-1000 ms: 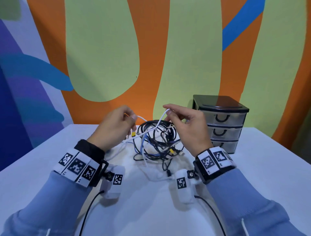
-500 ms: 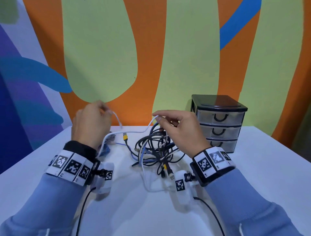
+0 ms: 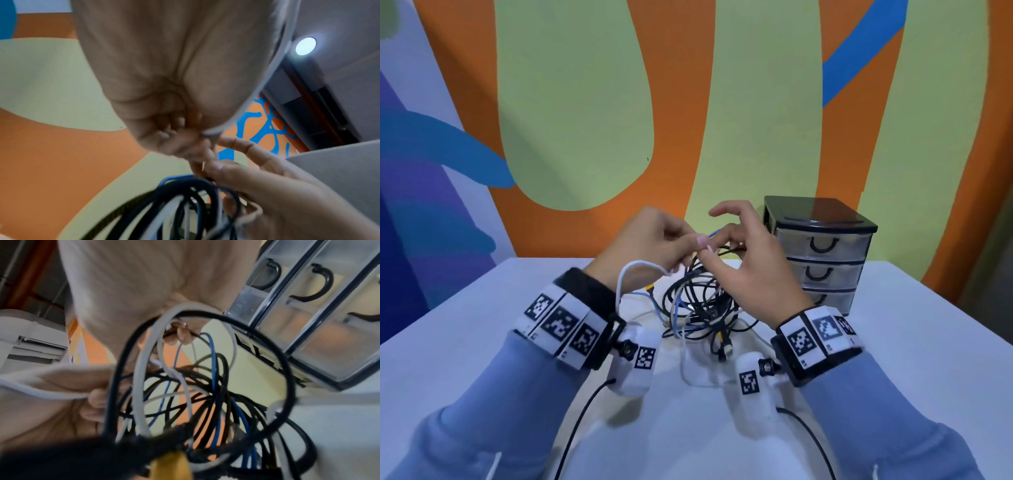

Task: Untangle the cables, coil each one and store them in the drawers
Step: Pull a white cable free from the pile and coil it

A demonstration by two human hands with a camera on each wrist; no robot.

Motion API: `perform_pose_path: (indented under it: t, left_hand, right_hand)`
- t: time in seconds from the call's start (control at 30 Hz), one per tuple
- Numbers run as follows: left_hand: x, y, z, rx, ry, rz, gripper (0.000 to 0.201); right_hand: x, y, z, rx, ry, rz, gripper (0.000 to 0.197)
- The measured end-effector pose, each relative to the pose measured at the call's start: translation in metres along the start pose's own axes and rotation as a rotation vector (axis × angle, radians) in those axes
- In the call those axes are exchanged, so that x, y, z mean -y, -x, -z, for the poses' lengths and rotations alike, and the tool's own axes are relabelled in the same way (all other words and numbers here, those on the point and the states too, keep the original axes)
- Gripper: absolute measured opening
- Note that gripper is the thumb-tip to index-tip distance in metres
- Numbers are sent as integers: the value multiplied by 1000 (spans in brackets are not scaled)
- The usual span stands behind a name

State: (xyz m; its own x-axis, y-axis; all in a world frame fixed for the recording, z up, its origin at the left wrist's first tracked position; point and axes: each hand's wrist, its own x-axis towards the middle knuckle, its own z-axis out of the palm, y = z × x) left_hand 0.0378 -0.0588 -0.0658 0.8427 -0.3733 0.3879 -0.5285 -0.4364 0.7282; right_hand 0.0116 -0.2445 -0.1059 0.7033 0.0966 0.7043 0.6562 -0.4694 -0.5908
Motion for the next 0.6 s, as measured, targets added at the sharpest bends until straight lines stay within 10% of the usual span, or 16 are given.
perform_pose_path:
  t: [0.33,0.6]
  left_hand:
    - [-11,6,20,-761,397,-368,18]
    - [-11,15,28,-986,399,-415,24]
  right_hand:
    - [-6,2,-6,237,213,-146,37]
    - [-13,1,-12,286,338,-132,63]
